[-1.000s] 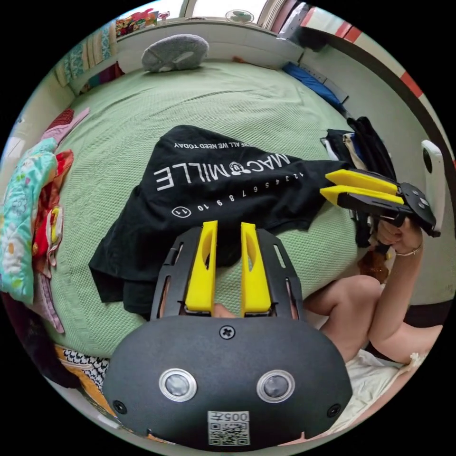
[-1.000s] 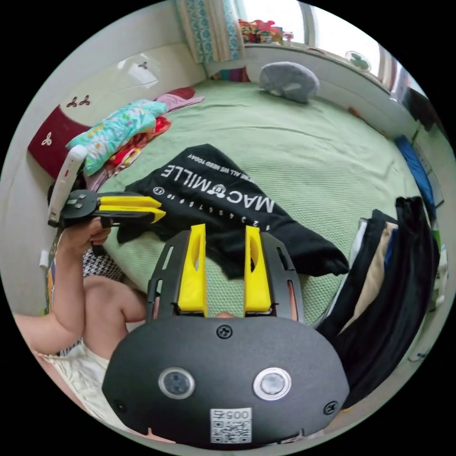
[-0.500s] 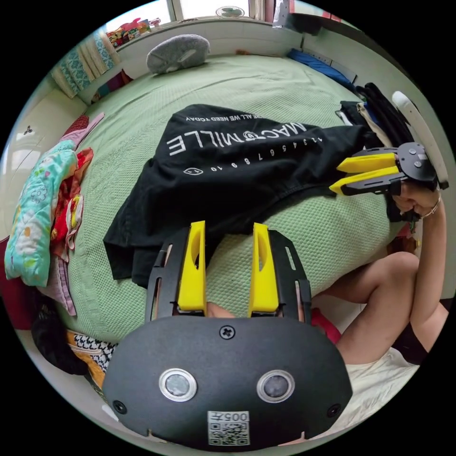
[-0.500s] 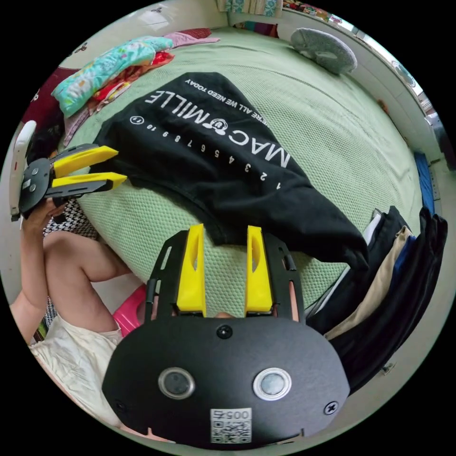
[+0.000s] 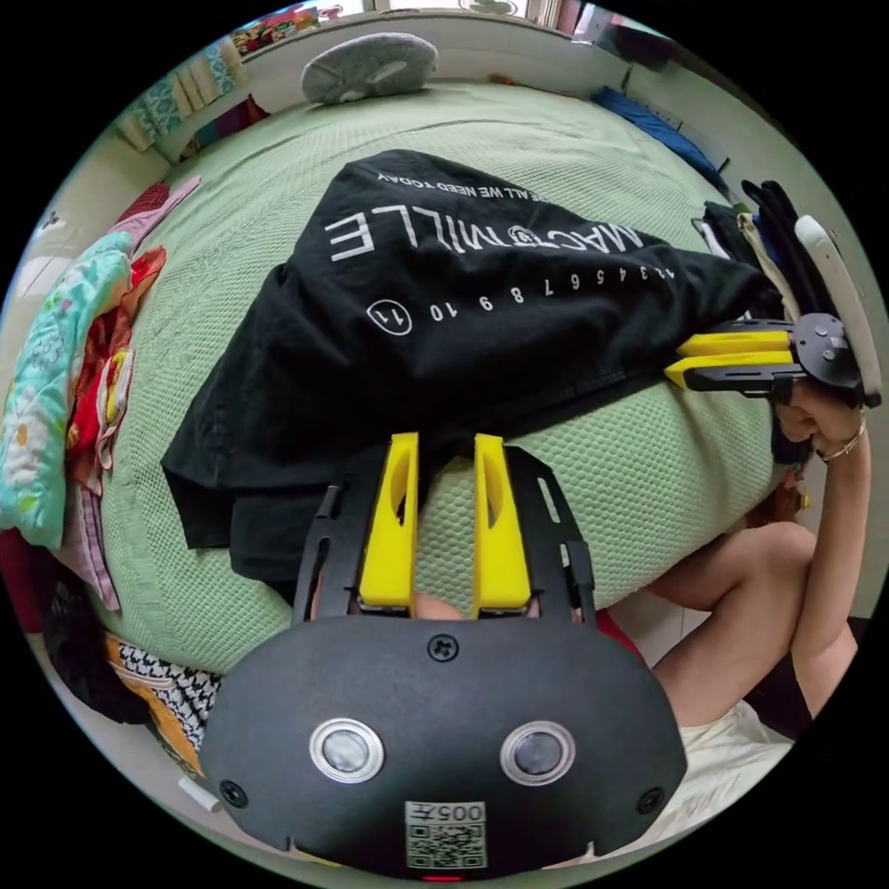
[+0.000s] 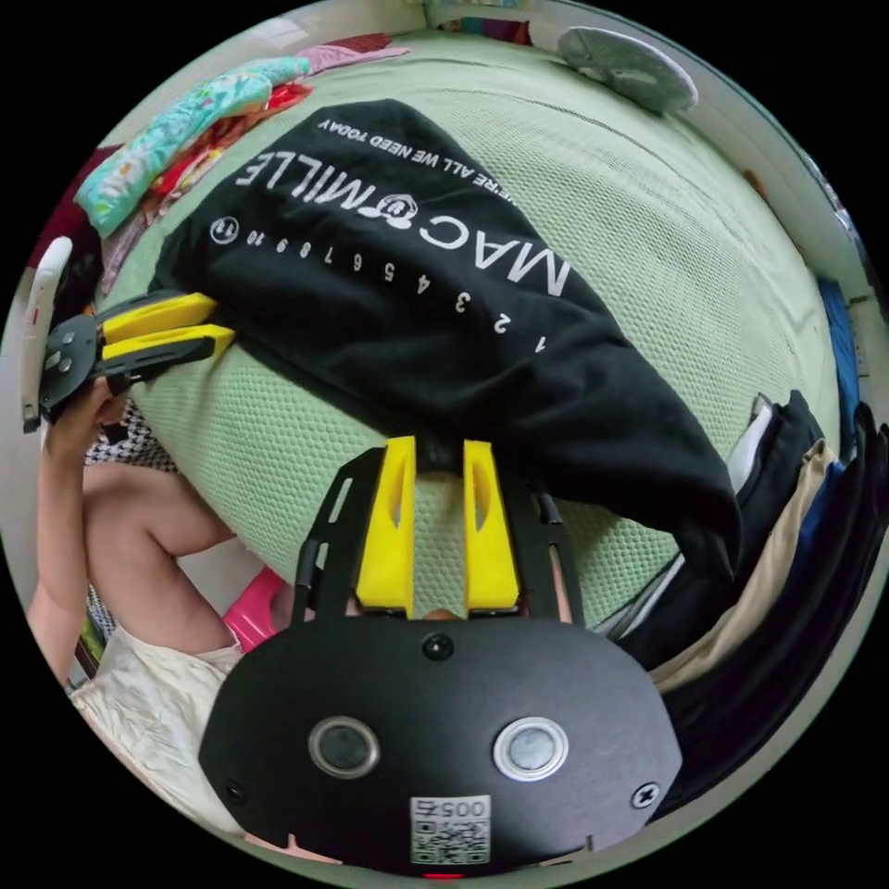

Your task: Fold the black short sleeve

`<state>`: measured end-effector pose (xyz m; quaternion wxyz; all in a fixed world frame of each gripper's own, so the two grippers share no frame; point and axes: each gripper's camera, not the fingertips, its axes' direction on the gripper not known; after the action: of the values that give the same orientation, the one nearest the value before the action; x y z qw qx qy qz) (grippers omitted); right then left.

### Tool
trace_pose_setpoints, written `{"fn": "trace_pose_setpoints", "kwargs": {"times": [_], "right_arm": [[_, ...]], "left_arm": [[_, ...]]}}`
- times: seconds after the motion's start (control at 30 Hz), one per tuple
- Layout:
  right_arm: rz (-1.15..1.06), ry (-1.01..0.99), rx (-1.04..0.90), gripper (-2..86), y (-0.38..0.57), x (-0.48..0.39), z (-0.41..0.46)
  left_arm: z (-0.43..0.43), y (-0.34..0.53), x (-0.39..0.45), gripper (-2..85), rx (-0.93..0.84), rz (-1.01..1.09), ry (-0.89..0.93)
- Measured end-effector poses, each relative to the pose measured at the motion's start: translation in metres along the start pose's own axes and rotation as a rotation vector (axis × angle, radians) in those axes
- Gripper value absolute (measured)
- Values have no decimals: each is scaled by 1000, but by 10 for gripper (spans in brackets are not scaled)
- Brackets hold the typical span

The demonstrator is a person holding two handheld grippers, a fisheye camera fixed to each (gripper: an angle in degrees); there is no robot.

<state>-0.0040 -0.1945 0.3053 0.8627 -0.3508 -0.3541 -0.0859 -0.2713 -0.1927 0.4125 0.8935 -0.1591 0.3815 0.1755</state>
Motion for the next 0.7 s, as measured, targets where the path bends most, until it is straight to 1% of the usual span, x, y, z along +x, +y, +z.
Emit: {"fn": "trace_pose_setpoints", "kwargs": {"times": [0.03, 0.1, 0.2, 0.3, 0.37, 0.47, 0.6, 0.67, 0.7], "right_arm": [[20, -30, 21, 18, 3, 3, -5], [28, -22, 38, 7, 8, 0, -14], [5, 24, 95, 3, 25, -16, -40], [16, 52, 187, 1, 55, -34, -77], [31, 49, 310, 0, 89, -47, -113], [88, 24, 412, -1, 135, -59, -164], [138, 31, 537, -3, 184, -66, -239], [145, 56, 600, -3, 207, -73, -289], [145, 63, 612, -3, 211, -74, -301]], "left_arm": [[-6, 5, -3, 67, 16, -10, 33], [-17, 15, -5, 57, 31, -9, 52], [-42, 35, -4, 52, 77, -5, 33], [-80, 66, 1, 49, 160, -10, 5], [-117, 90, 6, 48, 233, -9, -16], [-171, 117, 12, 47, 336, 4, -23], [-233, 139, 22, 46, 395, 49, -9], [-266, 147, 33, 45, 416, 93, -75], [-273, 148, 35, 45, 421, 100, -90]]}}
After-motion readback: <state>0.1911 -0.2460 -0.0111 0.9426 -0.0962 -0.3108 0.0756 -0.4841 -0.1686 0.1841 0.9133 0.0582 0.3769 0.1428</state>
